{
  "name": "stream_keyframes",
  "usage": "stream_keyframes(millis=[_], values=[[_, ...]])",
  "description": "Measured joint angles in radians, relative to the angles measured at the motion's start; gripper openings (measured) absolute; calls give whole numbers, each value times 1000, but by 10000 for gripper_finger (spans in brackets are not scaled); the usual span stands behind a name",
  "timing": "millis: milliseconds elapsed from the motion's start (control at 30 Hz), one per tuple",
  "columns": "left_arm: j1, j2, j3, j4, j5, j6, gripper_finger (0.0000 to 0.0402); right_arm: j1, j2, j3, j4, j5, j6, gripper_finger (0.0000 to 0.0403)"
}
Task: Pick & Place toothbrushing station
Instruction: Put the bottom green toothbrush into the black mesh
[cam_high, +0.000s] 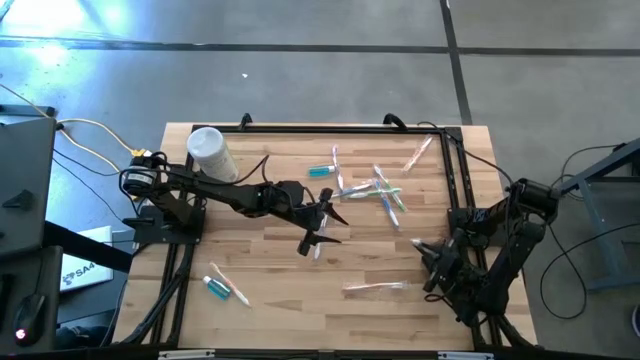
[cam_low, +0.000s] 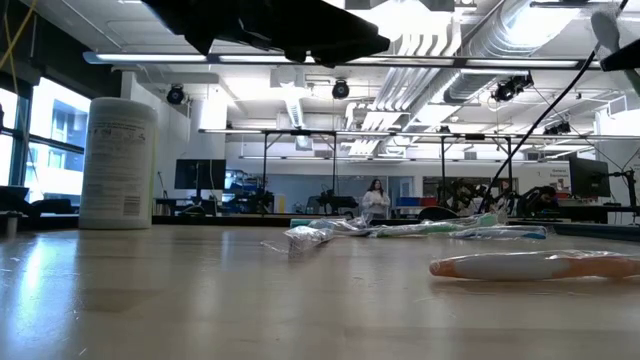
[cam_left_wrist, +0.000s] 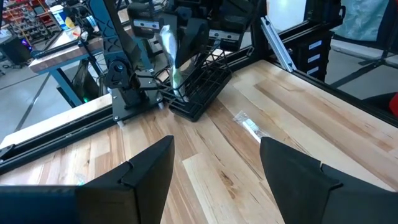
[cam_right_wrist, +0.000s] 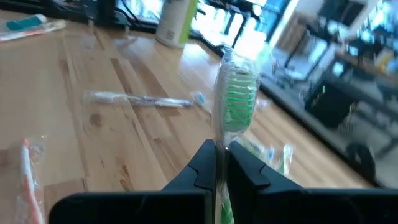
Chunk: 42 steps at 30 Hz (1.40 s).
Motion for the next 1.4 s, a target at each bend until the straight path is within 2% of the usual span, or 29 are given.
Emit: stream_keyframes(millis=[133, 400, 700, 1200, 1400], values=[[0, 0, 0, 0, 0, 0, 237, 0, -2, 26, 1, -24, 42, 8], [0, 0, 0, -2, 0, -3, 237, -51, -2, 69, 1, 81, 68, 8], [0, 0, 0, -39, 0, -11, 237, -111, -2, 70, 1, -11, 105, 8], [0, 0, 0, -49, -12, -10, 237, -3, -2, 70, 0, -165, 248, 8], [0, 0, 0, -49, -16, -18, 237, 92, -2, 70, 0, -159, 250, 8]])
